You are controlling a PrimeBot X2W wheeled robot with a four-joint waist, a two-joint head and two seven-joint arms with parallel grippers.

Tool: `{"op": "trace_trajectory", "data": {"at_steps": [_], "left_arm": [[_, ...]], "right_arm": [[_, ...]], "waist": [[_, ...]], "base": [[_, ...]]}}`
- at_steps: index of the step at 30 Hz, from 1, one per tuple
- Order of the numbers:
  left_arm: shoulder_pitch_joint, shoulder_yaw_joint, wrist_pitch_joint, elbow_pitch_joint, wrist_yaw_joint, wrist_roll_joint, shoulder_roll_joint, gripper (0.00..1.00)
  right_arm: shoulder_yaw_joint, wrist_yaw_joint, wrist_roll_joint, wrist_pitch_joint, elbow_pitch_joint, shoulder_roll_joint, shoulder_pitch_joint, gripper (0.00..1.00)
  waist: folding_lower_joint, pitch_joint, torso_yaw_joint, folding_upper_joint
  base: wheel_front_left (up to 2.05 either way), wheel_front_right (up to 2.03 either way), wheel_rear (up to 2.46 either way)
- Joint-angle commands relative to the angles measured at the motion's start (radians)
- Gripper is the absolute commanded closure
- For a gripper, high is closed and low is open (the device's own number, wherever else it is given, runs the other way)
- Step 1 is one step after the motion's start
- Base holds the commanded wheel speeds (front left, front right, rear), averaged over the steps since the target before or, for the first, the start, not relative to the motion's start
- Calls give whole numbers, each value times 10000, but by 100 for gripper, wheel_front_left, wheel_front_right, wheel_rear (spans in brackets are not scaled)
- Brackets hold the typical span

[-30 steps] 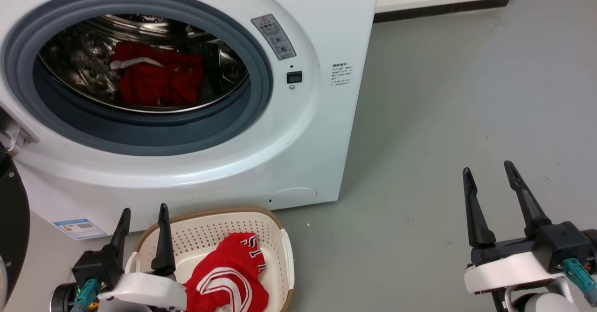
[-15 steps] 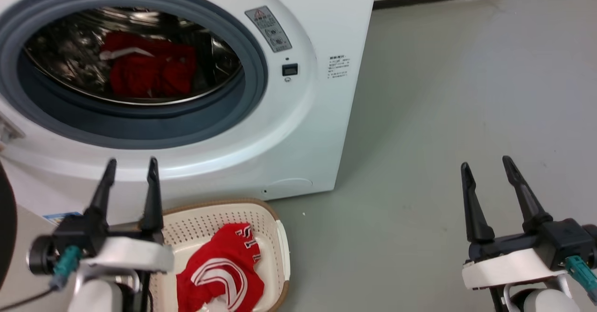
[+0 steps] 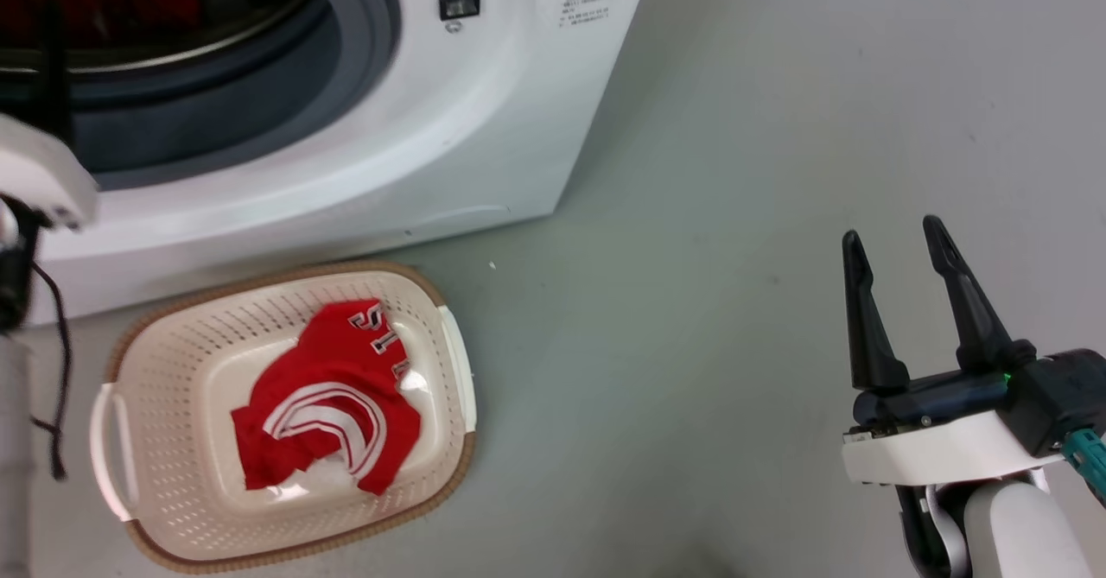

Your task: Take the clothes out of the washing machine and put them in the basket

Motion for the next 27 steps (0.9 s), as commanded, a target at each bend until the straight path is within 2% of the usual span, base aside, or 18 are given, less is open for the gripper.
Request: {"op": "trace_trajectory", "data": {"at_steps": [1, 5, 7, 12, 17, 27], "left_arm": [[-584, -92, 284, 215, -2, -108, 271, 0], [-2209, -238, 1400, 1155, -19, -774, 674, 0], [-2983, -516, 1879, 1512, -9, -751, 1093, 0], [-4753, -794, 2914, 2493, -12, -793, 1693, 0], [-6251, -1276, 3834, 3357, -6, -373, 2556, 0], [-8717, -3309, 5739, 3887, -13, -222, 3635, 0]], "right_arm": [[67, -14, 93, -24, -51, 14, -221, 0], [401, -12, 274, -24, -111, 15, -473, 0], [576, -14, 360, -24, -187, 15, -621, 0], [875, -12, 536, -22, -400, 18, -824, 0], [1352, -14, 682, -24, -618, 12, -1022, 0], [2089, -14, 1098, -24, -910, 17, -1160, 0]], "waist": [[-2, 865, -485, 0], [-2, 1621, -741, 0], [-2, 2001, -906, 0], [-2, 2812, -1214, 0], [-2, 3428, -1601, 0], [-2, 4325, -2253, 0]], "base": [[0, 0, 0], [0, 0, 0], [0, 0, 0], [0, 0, 0], [0, 0, 0], [0, 0, 0]]}}
